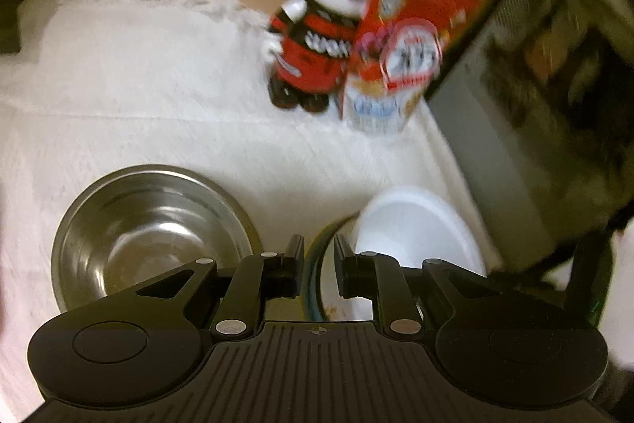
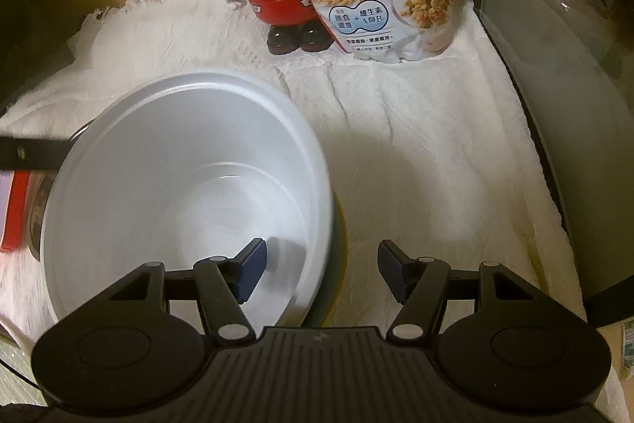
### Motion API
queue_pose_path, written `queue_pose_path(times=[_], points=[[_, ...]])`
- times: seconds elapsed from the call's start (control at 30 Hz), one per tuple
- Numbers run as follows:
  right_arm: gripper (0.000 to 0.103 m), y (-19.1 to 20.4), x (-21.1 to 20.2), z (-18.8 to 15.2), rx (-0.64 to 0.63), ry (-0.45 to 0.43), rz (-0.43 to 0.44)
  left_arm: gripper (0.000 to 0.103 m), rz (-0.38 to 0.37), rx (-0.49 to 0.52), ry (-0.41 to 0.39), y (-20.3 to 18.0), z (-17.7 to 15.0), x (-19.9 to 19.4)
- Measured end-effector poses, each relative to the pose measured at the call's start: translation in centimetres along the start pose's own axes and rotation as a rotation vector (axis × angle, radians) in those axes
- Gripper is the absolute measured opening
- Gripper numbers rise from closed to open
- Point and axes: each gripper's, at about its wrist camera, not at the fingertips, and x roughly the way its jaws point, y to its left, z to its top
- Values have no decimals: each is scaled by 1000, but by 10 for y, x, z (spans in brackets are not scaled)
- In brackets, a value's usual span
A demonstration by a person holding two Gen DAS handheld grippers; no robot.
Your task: Organize plates and bowls
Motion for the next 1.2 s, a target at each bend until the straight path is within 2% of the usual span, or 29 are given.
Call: queue_pose_path(times=[0.1,0.17,0.2,0.23,0.33,0.43,0.5,0.57,0.8,0.93,1.13,1.2], points=[[63,-1,-2,-1,1,0,0,18,-81,-18,-36,7,4,-14],[63,-2,-3,0,10,0,1,18,-154,15,-5,4,4,-16],[63,-2,-3,0,15,-1,1,18,-165,41,17,1,2,-14],[63,-2,-5,2,19,-8,2,18,-148,75,37,-5,0,-12],[63,1,-13,6,0,-43,5,19,-13,170,62,-18,-8,0],[63,10,-22,8,-51,-87,7,20,62,143,92,-13,-8,15],[63,15,-23,7,-88,-98,8,30,63,103,117,-5,-2,23],[64,15,-19,7,-92,-80,20,32,48,81,156,0,4,34],[64,-12,6,4,94,62,104,35,15,108,322,-6,11,73],[64,-26,14,-2,191,116,181,35,42,169,320,-15,10,80],[64,-26,25,-7,232,179,308,35,66,216,347,-18,0,97],[64,-24,24,-7,233,170,315,39,67,215,360,-21,-2,102]])
